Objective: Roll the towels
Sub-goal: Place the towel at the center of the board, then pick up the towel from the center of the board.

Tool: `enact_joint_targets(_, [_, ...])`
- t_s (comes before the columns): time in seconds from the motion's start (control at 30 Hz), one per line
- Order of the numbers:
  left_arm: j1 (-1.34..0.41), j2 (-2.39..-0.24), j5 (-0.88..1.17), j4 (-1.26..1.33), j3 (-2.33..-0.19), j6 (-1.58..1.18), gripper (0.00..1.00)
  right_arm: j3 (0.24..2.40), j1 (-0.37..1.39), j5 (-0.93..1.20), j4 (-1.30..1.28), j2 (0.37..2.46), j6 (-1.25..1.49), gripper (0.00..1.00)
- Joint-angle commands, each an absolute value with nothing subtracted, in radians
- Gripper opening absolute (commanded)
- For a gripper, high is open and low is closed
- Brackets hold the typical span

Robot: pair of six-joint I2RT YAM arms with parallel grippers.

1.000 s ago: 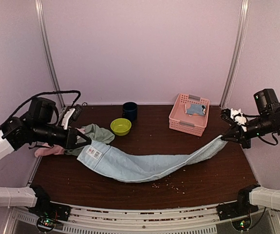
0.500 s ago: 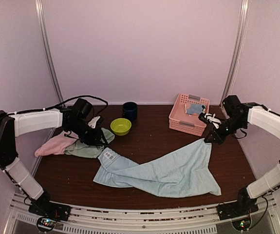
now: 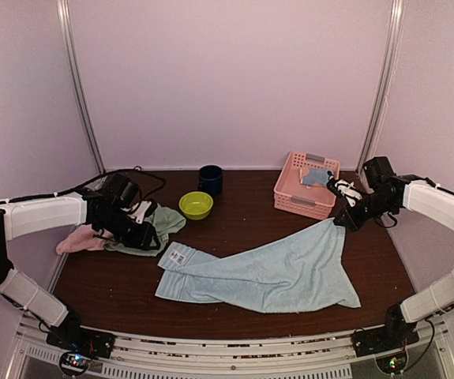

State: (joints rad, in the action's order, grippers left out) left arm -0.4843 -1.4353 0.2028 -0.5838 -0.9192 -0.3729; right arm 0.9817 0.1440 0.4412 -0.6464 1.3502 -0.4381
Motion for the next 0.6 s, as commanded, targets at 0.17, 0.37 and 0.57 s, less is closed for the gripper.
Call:
enact_joint_targets(0.17, [-0.473, -1.519, 0.274, -0.436, -0.855, -0.415, 0.45, 0.969, 0.137, 0.472, -0.612, 1.360, -0.428, 0.00])
enact_joint_targets(0.37, [-0.471, -1.615, 0.346, -0.391, -0.870, -0.399, 0.42, 0.955, 0.138, 0.469, -0.611, 1.348, -0.431, 0.00])
enact_joint_targets(0.57, [-0.472, -1.625, 0.377, -0.404, -0.860, -0.393, 0.24, 0.952, 0.138, 0.468, -0.614, 1.336, -0.432, 0.00])
